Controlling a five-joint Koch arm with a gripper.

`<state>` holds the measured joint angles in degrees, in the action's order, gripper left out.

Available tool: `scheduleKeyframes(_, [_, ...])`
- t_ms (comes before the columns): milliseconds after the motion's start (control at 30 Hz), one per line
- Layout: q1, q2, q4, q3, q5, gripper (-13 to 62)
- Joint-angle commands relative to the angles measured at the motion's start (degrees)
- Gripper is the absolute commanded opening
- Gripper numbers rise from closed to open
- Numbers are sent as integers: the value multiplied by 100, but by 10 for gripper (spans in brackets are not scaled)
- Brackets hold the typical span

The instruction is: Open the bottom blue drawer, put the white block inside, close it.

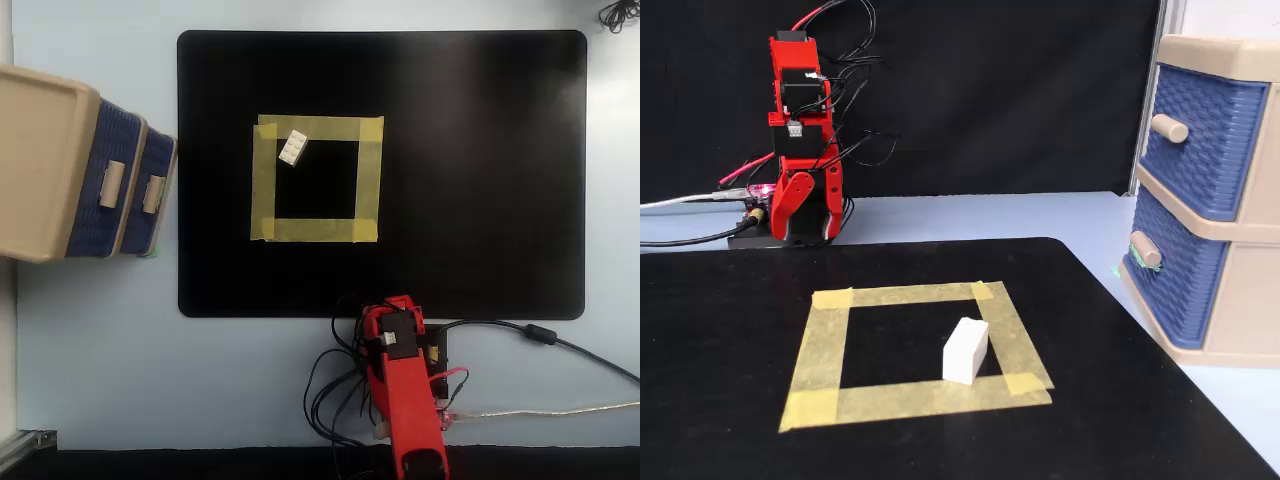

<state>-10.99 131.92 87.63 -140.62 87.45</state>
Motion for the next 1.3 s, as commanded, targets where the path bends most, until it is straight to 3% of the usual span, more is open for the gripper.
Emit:
scheduleKeyframes(0, [18, 272, 606, -26, 132, 345])
scheduleKeyframes(433, [9, 272, 624, 79, 167, 342])
scheduleKeyframes(667, [-62, 246, 589, 2795, 316, 339])
scheduleKeyframes(733, [-255, 193, 536, 3393, 853, 338])
scheduleKeyframes(833, [-1582, 26, -229, 3437, 2716, 338])
scheduleKeyframes(967, [-4166, -237, -3006, 2303, 6812, 339])
scheduleKeyframes(1033, [-4931, -536, -5027, 1441, 8209, 338])
scheduleKeyframes(1133, [-5150, -1239, -8112, 404, 8684, 338])
scheduleKeyframes(1267, [-5159, -3463, -12823, -26, 8701, 339])
